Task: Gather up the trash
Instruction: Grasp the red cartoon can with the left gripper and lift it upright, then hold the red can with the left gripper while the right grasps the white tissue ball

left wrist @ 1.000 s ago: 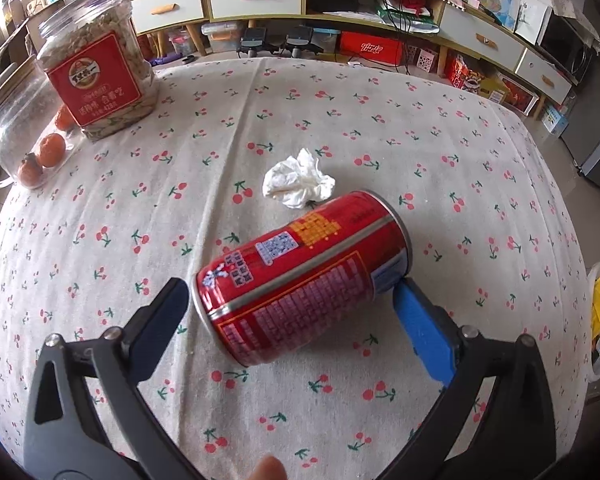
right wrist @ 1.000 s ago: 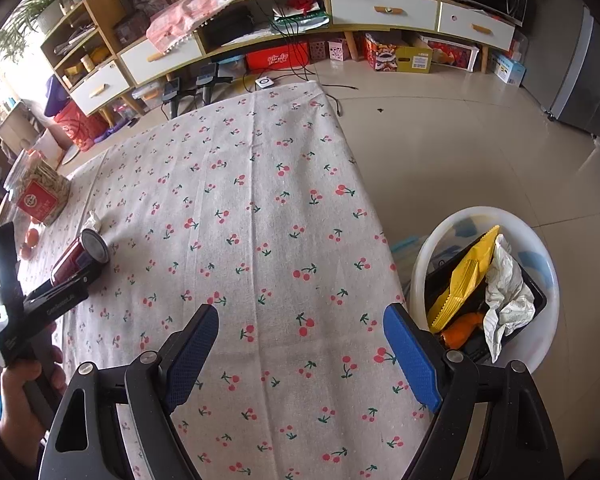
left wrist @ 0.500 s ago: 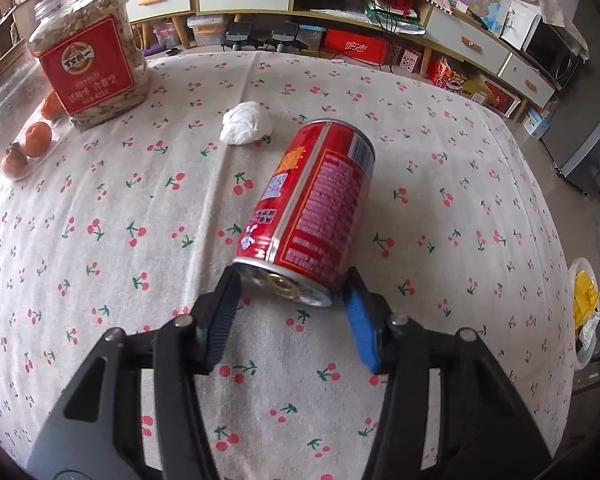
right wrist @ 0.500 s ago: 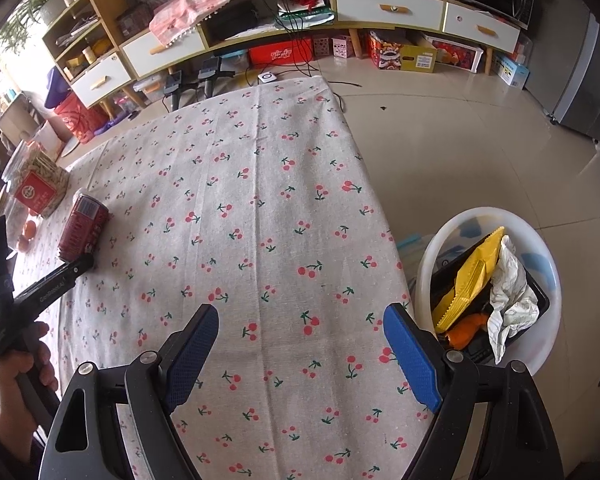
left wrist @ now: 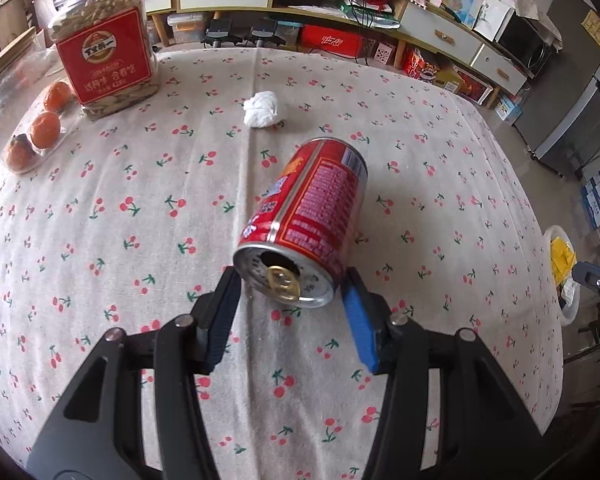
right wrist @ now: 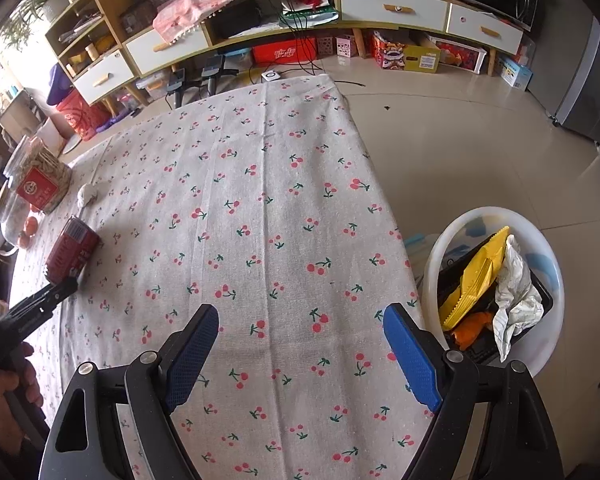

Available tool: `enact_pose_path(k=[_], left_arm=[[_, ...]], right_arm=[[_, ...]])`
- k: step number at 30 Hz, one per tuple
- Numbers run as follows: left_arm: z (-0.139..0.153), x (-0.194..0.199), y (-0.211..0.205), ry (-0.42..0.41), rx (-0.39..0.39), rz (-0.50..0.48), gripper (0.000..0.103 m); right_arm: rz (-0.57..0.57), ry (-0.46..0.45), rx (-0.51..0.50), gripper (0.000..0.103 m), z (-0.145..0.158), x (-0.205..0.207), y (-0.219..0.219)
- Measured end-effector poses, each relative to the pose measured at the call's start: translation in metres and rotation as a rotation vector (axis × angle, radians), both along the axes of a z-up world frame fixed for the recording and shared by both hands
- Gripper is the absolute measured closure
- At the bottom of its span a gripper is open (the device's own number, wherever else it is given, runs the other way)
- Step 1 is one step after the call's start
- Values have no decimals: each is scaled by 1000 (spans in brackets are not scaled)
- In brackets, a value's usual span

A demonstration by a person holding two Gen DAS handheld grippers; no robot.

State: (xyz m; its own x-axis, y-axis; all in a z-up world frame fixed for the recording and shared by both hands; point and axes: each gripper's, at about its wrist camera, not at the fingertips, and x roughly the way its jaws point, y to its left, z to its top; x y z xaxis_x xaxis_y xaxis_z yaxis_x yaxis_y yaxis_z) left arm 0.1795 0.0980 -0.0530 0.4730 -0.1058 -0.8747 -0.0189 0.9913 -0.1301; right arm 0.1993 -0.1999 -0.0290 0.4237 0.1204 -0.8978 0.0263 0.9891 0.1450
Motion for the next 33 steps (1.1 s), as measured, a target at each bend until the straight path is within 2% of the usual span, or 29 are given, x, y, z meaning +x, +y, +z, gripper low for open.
enact_pose_path(k=[7, 11, 13, 15, 17, 20, 24, 31, 33], left_arm=[[6, -19, 18, 32, -27, 16, 50], [-15, -28, 16, 163, -9, -50, 50], [-17, -33, 11, 175, 31, -84, 46], [-13, -35, 8, 177, 40, -92, 29], [-4, -33, 6, 163, 23, -102, 27], [9, -23, 0, 147, 49, -120, 26], [13, -3, -6, 166, 30, -139, 26], [-15, 24, -37, 284, 84, -236, 25], [-25, 26, -42, 310, 105, -245, 33]], right_arm=[[16, -3, 6, 17, 3, 3, 7], [35, -1, 8, 17, 3, 4, 17], [42, 0, 6, 17, 2, 4, 20], [43, 1, 3, 17, 2, 3, 23], [42, 2, 6, 17, 1, 3, 24], [39, 6, 6, 17, 0, 1, 24], [33, 14, 2, 17, -3, -1, 21], [9, 20, 8, 17, -5, -2, 10], [1, 24, 12, 17, -6, -2, 7]])
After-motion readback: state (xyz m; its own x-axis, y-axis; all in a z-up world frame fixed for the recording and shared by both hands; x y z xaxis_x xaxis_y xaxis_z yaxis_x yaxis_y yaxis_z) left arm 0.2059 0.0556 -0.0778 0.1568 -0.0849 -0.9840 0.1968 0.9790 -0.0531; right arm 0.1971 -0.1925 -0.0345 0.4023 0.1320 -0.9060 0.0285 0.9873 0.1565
